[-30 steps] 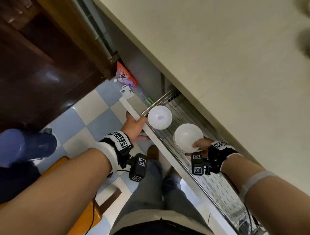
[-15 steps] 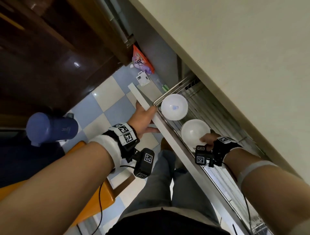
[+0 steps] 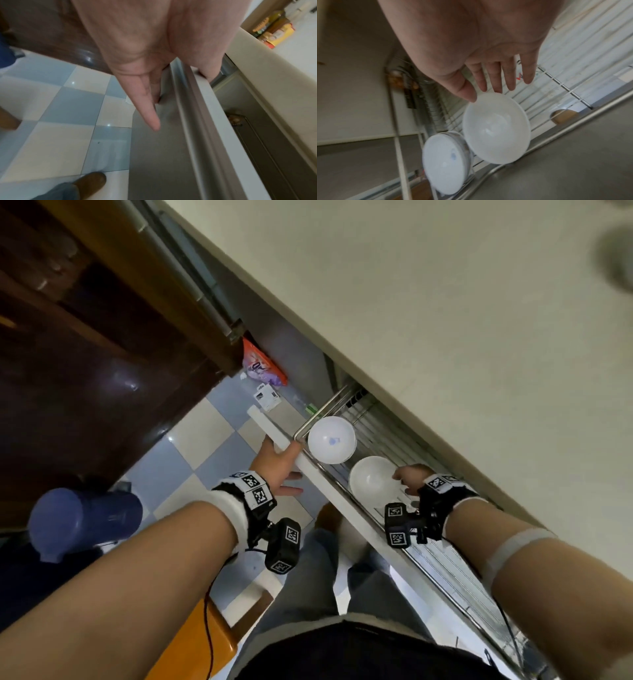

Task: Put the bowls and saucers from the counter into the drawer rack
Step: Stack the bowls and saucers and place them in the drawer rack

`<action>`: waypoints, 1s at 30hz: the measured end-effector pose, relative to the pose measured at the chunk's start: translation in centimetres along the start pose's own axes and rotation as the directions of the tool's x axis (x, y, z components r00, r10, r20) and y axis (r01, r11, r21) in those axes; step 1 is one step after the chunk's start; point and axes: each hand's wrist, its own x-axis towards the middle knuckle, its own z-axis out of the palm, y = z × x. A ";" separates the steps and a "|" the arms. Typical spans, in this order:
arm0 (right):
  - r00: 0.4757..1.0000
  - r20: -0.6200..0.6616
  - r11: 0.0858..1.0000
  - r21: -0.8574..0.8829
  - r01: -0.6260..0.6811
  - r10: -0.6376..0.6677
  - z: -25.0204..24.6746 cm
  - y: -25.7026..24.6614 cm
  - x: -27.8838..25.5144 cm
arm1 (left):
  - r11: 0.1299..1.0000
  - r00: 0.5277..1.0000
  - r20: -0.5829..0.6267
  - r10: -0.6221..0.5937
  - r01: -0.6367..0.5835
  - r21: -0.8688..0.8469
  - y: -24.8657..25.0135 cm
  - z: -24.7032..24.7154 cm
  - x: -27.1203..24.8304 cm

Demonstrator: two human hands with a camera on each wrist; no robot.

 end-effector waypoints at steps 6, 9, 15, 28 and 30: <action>0.989 -0.003 0.989 -0.004 0.147 -0.147 -1.0 -2.3 -8.2 | 0.773 0.976 0.132 -0.173 0.051 0.632 4.6 -1.1 -1.8; 0.974 0.057 0.955 0.212 0.205 -0.221 -0.9 -3.6 -12.8 | 0.562 0.937 0.267 -0.224 -0.100 0.821 8.6 -0.2 -3.1; 0.764 -0.319 0.819 -0.352 0.454 -0.560 -6.4 -5.7 -20.2 | 0.518 0.773 0.598 0.212 -0.607 0.602 17.2 7.3 -6.4; 0.543 -0.819 0.980 -0.195 0.044 -0.187 -23.6 1.6 -20.4 | 0.613 0.692 0.665 0.282 -0.663 0.430 25.7 25.0 -11.0; 0.536 -0.828 0.986 -0.157 0.061 -0.165 -25.6 1.8 -18.8 | 0.652 0.726 0.631 0.274 -0.623 0.433 26.2 27.6 -10.7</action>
